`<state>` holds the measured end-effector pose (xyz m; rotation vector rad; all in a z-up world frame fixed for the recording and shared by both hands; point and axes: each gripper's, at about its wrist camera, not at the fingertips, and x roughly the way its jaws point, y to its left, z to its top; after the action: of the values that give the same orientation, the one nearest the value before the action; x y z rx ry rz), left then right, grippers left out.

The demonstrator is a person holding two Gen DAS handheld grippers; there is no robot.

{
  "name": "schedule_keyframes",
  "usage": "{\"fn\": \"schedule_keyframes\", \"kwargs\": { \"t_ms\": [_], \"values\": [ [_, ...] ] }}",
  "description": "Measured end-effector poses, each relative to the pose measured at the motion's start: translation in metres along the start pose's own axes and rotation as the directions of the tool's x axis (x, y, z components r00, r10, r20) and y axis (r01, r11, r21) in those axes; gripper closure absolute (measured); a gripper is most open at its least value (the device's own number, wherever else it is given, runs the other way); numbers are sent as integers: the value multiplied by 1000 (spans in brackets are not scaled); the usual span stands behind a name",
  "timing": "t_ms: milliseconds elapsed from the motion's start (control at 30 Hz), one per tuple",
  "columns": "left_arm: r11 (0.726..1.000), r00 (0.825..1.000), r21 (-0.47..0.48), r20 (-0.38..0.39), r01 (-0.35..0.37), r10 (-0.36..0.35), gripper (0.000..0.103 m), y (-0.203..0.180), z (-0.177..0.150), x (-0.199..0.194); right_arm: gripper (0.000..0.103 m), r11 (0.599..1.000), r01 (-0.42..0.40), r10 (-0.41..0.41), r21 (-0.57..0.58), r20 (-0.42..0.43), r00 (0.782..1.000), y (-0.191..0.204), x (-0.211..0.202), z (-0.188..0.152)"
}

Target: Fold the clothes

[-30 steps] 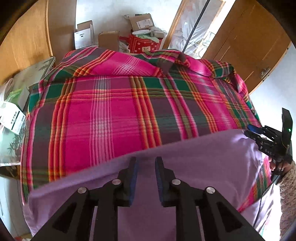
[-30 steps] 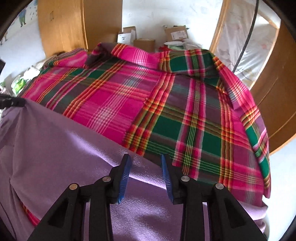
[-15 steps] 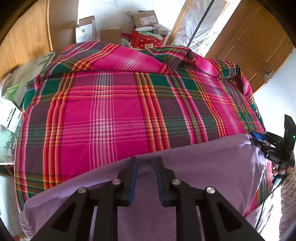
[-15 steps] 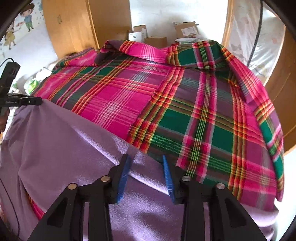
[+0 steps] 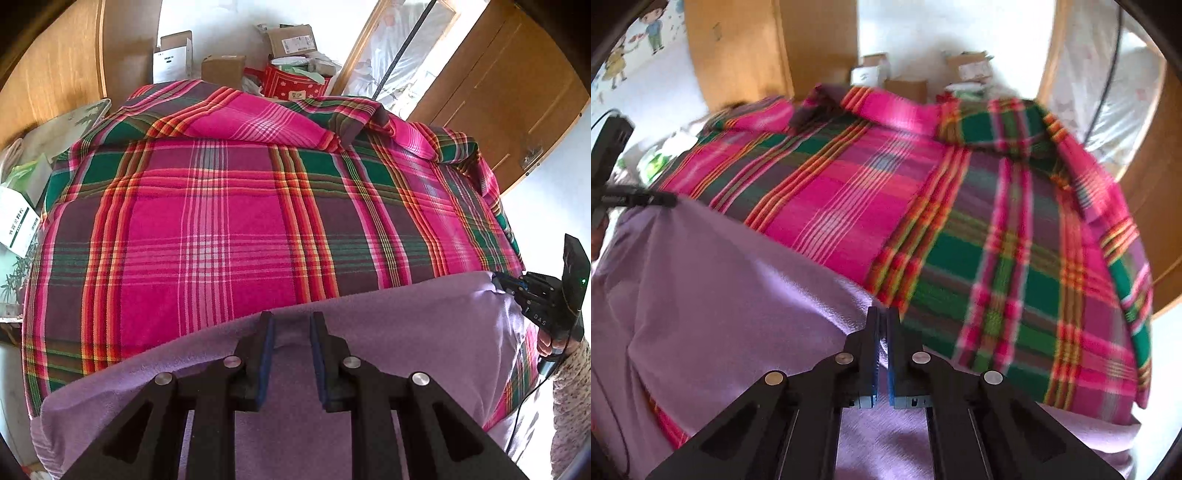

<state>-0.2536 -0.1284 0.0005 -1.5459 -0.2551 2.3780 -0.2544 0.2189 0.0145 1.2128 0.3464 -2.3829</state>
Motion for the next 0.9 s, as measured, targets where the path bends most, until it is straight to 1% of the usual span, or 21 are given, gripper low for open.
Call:
{"fn": "schedule_keyframes", "kwargs": {
  "t_ms": [100, 200, 300, 400, 467, 533, 700, 767, 800, 833, 900],
  "values": [
    [1000, 1000, -8, 0, 13, -13, 83, 3, 0, -1, 100, 998, 60, -61, 16, 24, 998, 1, 4, 7],
    [1000, 1000, -15, 5, 12, -12, 83, 4, 1, -1, 100, 994, 111, -111, -7, -5, 994, 4, 18, 12],
    [1000, 1000, -17, 10, 13, -13, 83, 5, 2, -1, 99, 993, 119, -118, 21, -14, 993, 1, 26, 13],
    [1000, 1000, -15, 14, 15, -14, 83, 6, 1, -2, 98, 991, 136, -136, 6, -17, 991, 5, 26, 12],
    [1000, 1000, -30, 15, 11, -10, 83, 7, 1, -3, 96, 991, 134, -133, 12, -35, 990, 6, 22, 11],
    [999, 1000, -49, 19, 11, -10, 83, 8, -2, -8, 94, 989, 142, -141, 34, -25, 990, 8, 12, 10],
    [998, 999, -60, 36, 19, -17, 83, 11, -20, -33, 91, 993, 56, -58, 105, 19, 998, 18, -33, -3],
    [998, 999, -67, 48, 21, -18, 83, 13, -33, -49, 90, 995, 32, -35, 90, 32, 999, 29, -52, -12],
    [997, 998, -73, 59, 33, -29, 83, 16, -40, -58, 86, 996, 28, -31, 81, 39, 999, 35, -62, -17],
    [996, 997, -82, 68, 40, -34, 83, 18, -46, -67, 84, 996, 25, -30, 85, 49, 998, 38, -75, -25],
    [994, 996, -98, 82, 44, -36, 83, 23, -61, -84, 83, 995, 20, -27, 94, 69, 997, 45, -101, -40]
  ]
}}
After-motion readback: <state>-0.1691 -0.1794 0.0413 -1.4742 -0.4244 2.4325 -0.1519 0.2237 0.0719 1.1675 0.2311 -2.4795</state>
